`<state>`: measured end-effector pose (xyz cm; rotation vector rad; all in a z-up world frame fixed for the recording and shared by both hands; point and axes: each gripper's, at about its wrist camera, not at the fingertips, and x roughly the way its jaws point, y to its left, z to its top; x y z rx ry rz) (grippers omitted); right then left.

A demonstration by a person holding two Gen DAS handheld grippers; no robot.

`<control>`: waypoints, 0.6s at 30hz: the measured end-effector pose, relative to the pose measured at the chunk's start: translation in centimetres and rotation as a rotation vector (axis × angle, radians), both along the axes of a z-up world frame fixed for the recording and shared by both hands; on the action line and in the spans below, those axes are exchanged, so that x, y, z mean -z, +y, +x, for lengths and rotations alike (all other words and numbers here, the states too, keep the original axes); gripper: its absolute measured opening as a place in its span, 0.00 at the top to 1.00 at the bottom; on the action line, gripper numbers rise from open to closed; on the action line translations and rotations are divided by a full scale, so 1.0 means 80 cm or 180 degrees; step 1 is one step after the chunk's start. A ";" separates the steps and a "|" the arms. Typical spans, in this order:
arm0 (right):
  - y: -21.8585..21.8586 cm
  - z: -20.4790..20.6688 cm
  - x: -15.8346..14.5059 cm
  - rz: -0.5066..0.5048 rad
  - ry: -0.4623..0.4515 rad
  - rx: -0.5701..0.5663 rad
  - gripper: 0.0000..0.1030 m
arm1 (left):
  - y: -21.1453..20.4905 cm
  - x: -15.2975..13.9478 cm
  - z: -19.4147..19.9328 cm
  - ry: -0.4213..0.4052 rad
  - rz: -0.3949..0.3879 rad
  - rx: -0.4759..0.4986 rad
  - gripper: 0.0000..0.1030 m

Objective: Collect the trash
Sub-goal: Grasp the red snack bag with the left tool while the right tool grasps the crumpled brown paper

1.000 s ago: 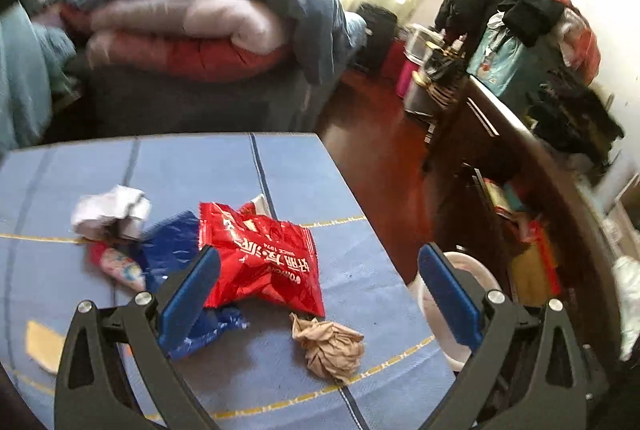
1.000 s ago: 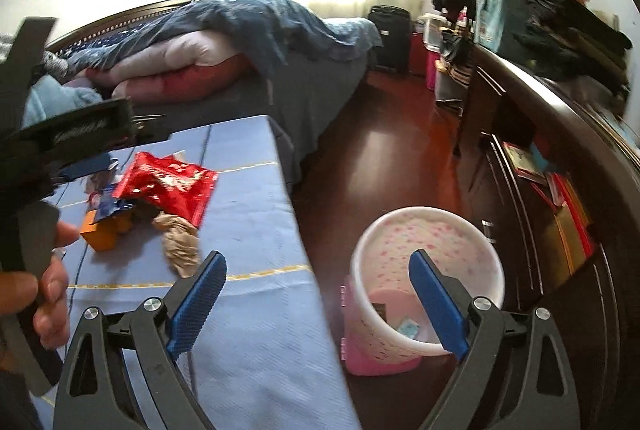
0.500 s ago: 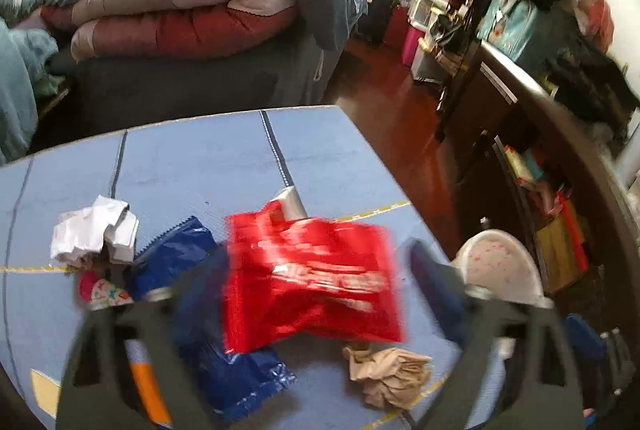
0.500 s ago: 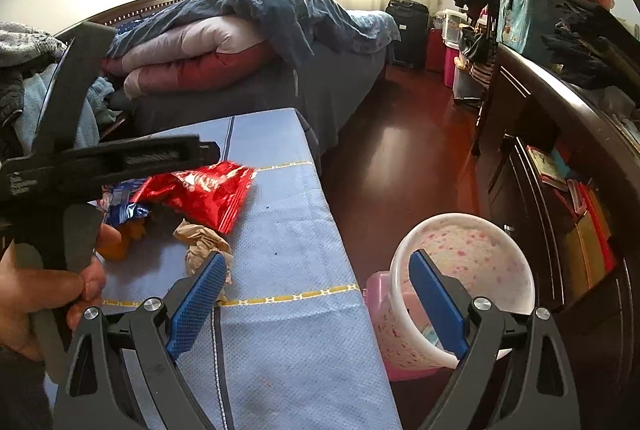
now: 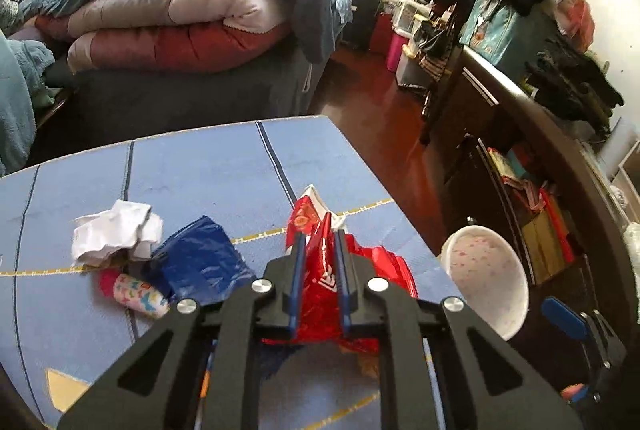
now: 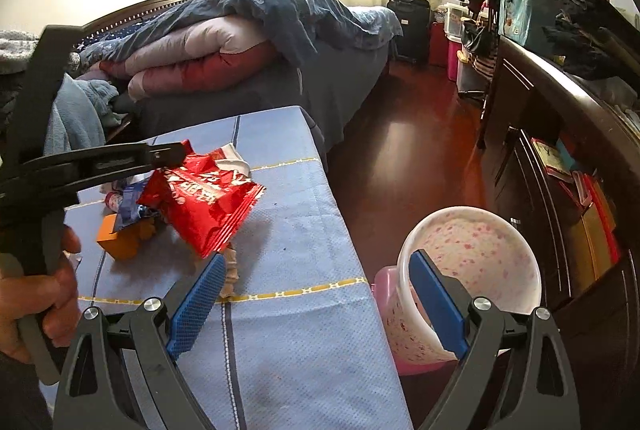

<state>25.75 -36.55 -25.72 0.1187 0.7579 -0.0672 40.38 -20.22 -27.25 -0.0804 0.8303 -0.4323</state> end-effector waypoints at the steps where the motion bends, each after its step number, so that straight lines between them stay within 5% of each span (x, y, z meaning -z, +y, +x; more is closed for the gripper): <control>1: 0.001 -0.001 -0.001 0.0002 -0.0003 -0.0011 0.11 | 0.006 -0.004 -0.005 -0.0016 -0.0036 -0.0022 0.85; 13: 0.047 0.047 0.031 0.0073 0.0239 -0.0377 0.12 | 0.095 -0.046 -0.056 -0.0236 -0.0316 -0.0466 0.85; 16: 0.063 0.063 0.044 0.0033 0.0347 -0.0453 0.23 | 0.112 -0.049 -0.062 -0.0250 -0.0312 -0.0537 0.84; 18: 0.072 0.072 0.051 0.0027 0.0418 -0.0491 0.45 | 0.121 -0.050 -0.063 -0.0250 -0.0316 -0.0566 0.84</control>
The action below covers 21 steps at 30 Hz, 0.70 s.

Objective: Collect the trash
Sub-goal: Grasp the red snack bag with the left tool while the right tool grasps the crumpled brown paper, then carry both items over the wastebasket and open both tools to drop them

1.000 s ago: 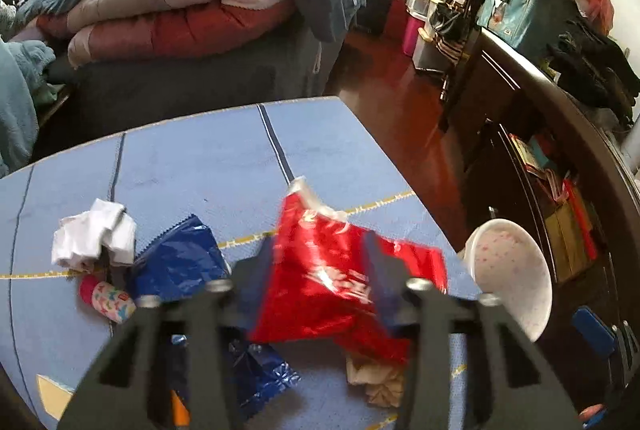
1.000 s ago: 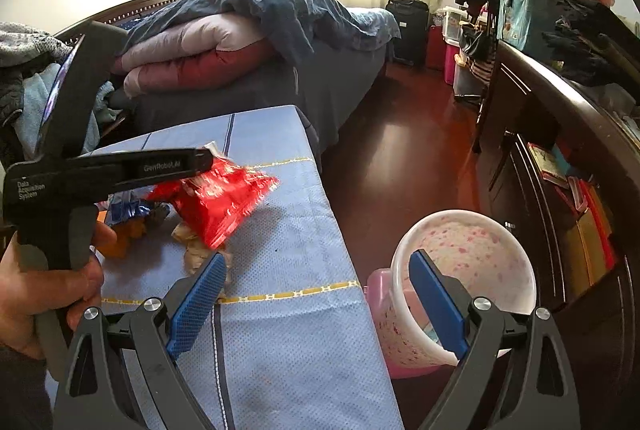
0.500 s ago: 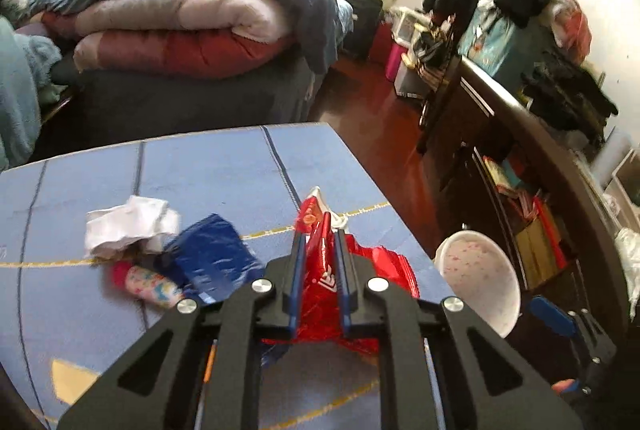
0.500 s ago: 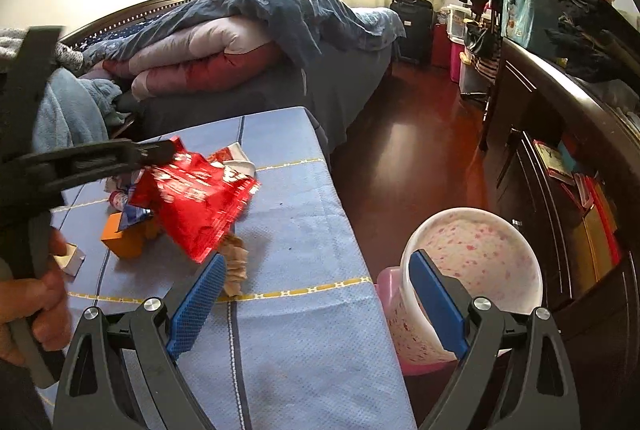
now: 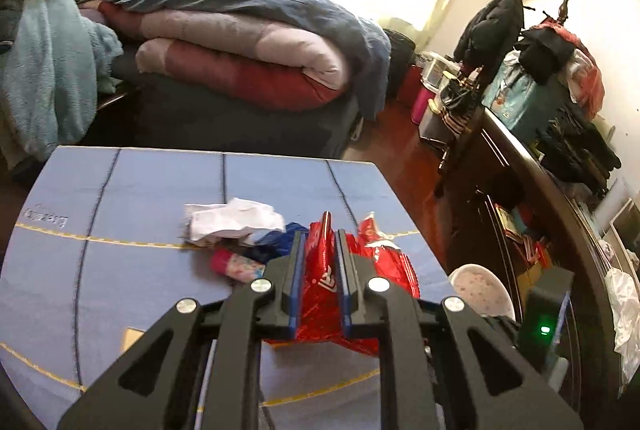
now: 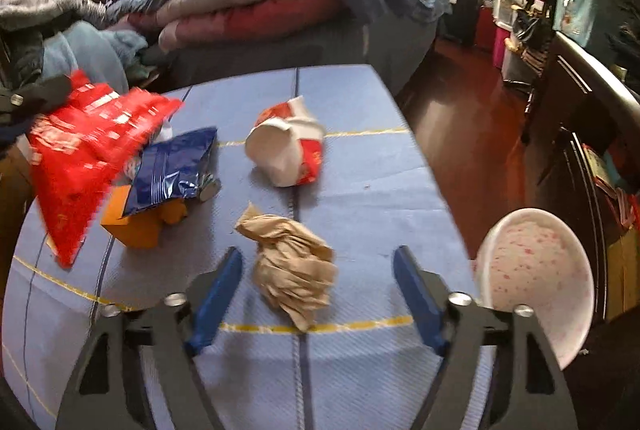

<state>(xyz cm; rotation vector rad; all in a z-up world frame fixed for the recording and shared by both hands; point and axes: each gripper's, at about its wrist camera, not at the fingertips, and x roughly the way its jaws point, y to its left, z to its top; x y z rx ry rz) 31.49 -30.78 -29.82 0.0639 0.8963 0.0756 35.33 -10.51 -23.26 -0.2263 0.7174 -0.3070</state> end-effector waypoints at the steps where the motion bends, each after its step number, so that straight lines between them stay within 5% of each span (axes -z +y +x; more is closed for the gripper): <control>1: 0.003 0.003 0.003 0.0008 0.0041 -0.0008 0.53 | 0.006 -0.001 -0.002 0.0003 -0.0005 -0.0025 0.84; 2: 0.006 0.007 0.007 0.0053 0.0107 -0.0026 0.64 | 0.009 0.000 -0.002 0.0007 -0.0005 -0.0034 0.84; 5: 0.010 0.004 0.004 0.0061 0.0098 -0.0033 0.76 | 0.017 -0.001 -0.005 -0.0001 0.0014 -0.0073 0.84; 21: -0.021 -0.068 -0.044 0.0143 -0.0152 0.0135 0.76 | -0.015 -0.029 -0.041 -0.0158 0.0037 0.0096 0.84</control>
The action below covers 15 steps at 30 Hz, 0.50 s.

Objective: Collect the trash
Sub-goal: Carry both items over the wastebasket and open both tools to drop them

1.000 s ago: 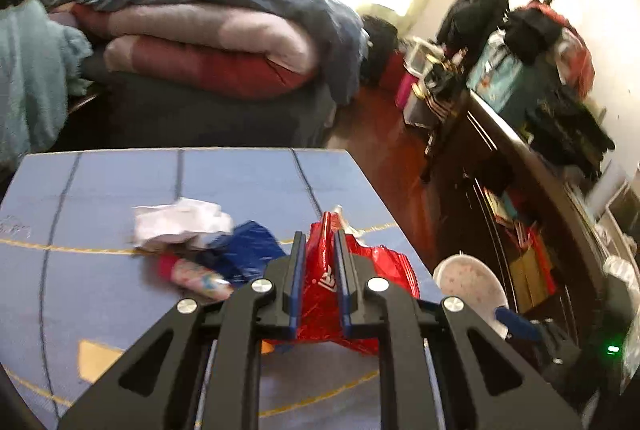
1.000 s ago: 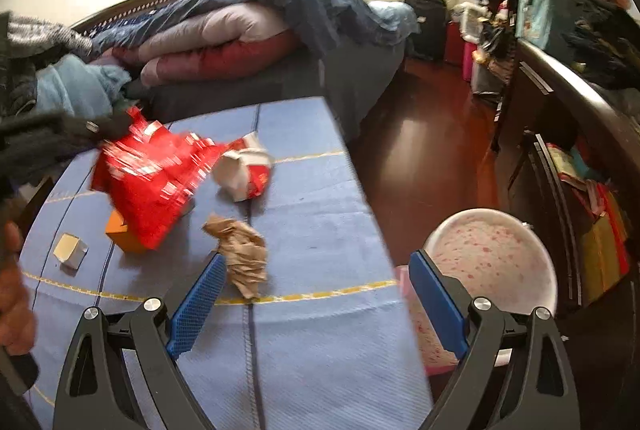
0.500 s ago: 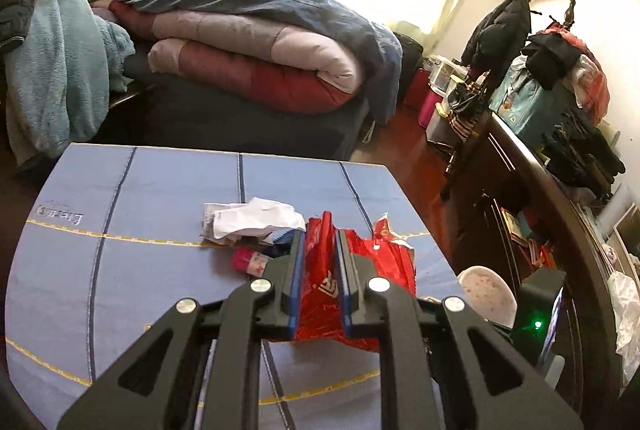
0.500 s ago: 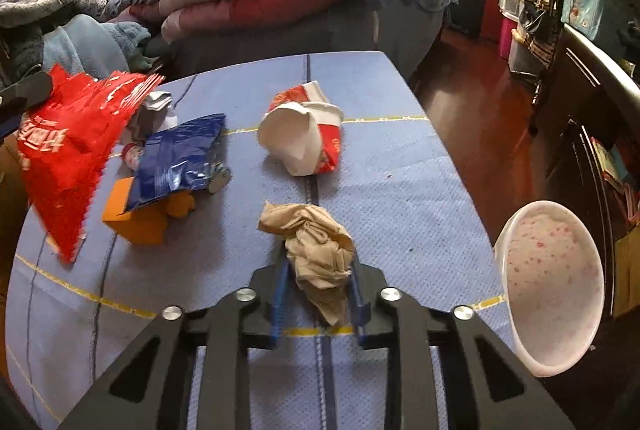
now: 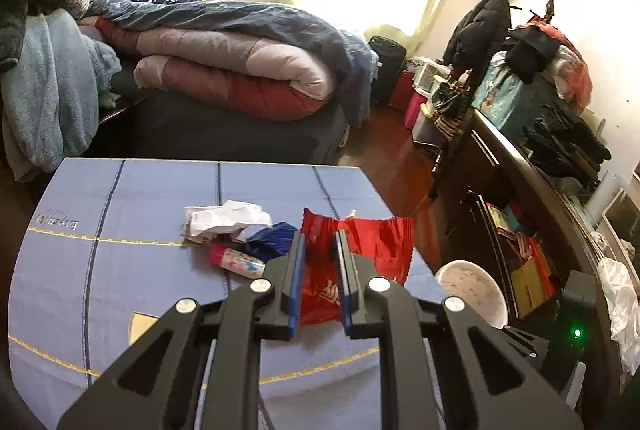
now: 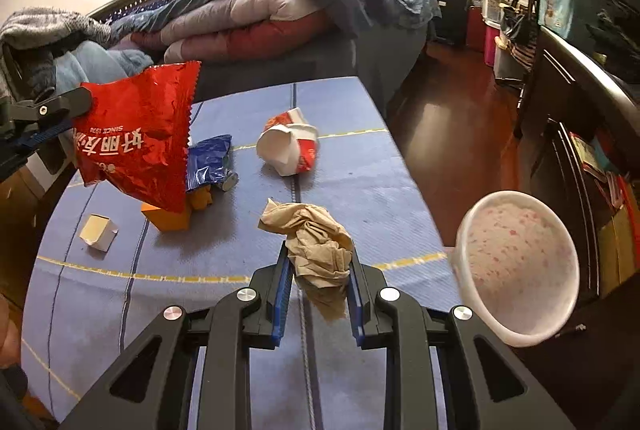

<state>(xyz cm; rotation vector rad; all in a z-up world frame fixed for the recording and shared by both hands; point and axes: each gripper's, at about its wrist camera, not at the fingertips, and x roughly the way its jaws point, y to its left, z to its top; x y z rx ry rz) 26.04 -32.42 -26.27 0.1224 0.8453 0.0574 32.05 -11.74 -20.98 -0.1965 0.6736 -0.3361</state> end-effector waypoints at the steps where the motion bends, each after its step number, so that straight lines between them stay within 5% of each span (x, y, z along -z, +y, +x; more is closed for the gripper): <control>1: -0.004 -0.004 -0.003 0.0005 -0.0016 0.0018 0.76 | -0.004 -0.002 -0.003 -0.0012 -0.0002 0.0020 0.84; 15: -0.072 -0.039 -0.021 0.0013 -0.0185 0.0353 0.76 | -0.091 -0.012 -0.011 -0.0078 0.0057 0.0458 0.84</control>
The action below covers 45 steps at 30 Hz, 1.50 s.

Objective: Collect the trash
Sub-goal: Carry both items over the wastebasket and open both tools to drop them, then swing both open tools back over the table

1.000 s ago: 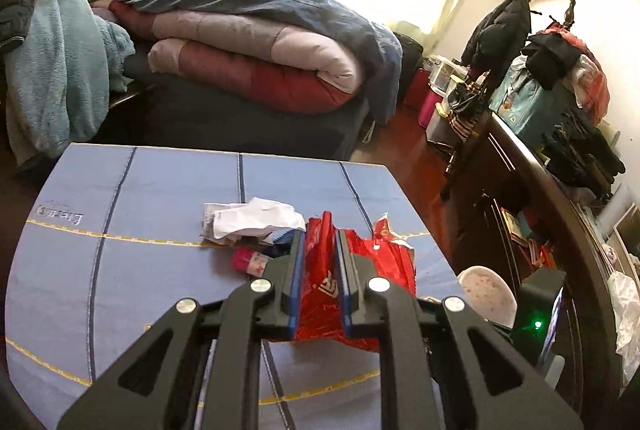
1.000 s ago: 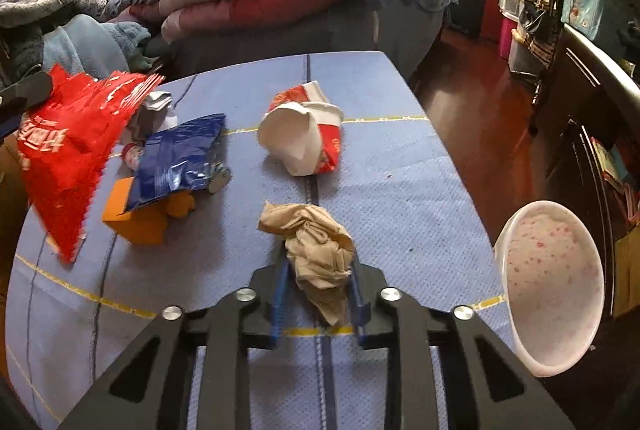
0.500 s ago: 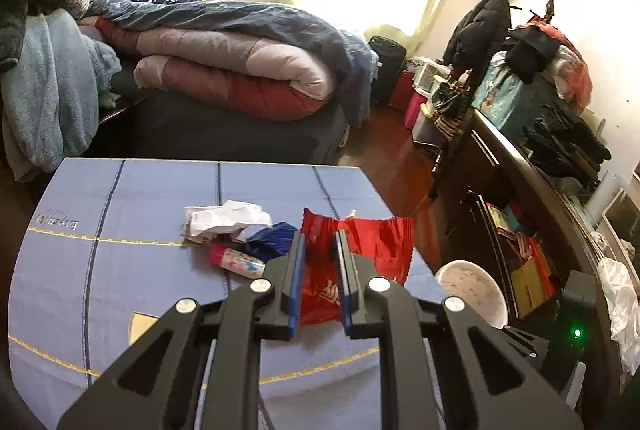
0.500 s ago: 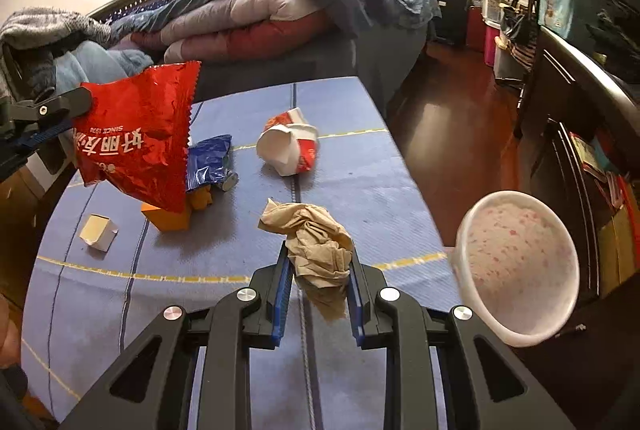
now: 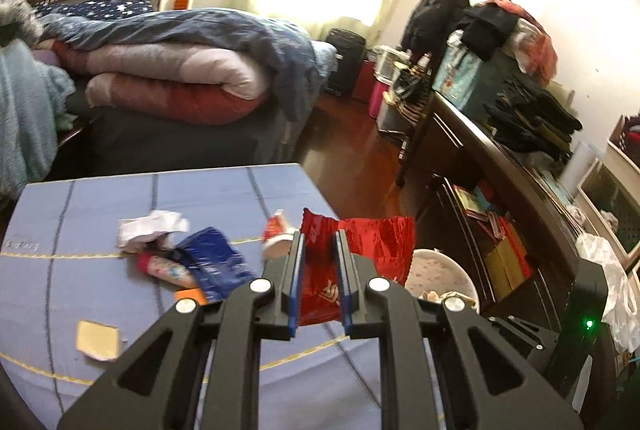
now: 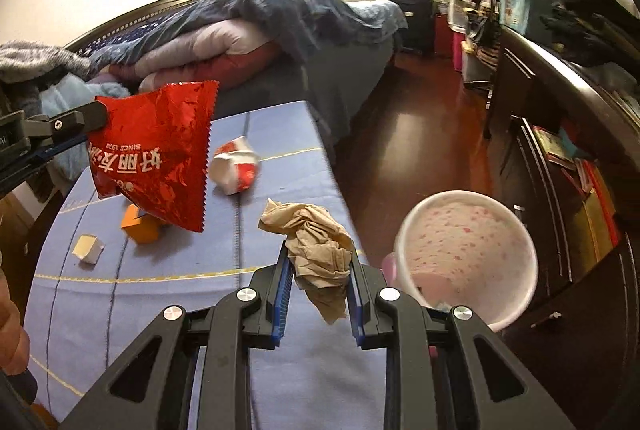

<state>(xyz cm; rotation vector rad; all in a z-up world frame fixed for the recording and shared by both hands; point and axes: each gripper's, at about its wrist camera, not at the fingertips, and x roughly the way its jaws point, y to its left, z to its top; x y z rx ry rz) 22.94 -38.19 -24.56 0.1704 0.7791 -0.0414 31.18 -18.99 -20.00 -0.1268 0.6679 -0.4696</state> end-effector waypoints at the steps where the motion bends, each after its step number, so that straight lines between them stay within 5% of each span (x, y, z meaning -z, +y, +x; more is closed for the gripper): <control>1: -0.010 -0.002 0.001 0.0009 -0.0005 0.0051 0.76 | -0.011 0.001 0.003 0.0009 0.0010 0.0048 0.84; 18: -0.169 -0.017 0.041 0.0055 0.0103 0.0843 0.76 | -0.239 0.058 0.041 0.0120 0.0290 0.0880 0.84; 26: -0.226 0.000 0.071 0.0102 0.0181 0.1040 0.75 | -0.316 0.101 0.058 0.0210 0.0480 0.0992 0.80; 30: -0.243 0.010 0.085 0.0078 0.0208 0.1125 0.66 | -0.333 0.115 0.067 0.0203 0.0518 0.0945 0.52; 33: -0.250 0.012 0.092 0.0042 0.0218 0.1185 0.57 | -0.332 0.116 0.070 0.0192 0.0493 0.0914 0.43; 45: -0.226 0.007 0.084 0.0005 0.0217 0.1118 0.48 | -0.302 0.096 0.059 -0.0073 0.0690 0.0690 0.37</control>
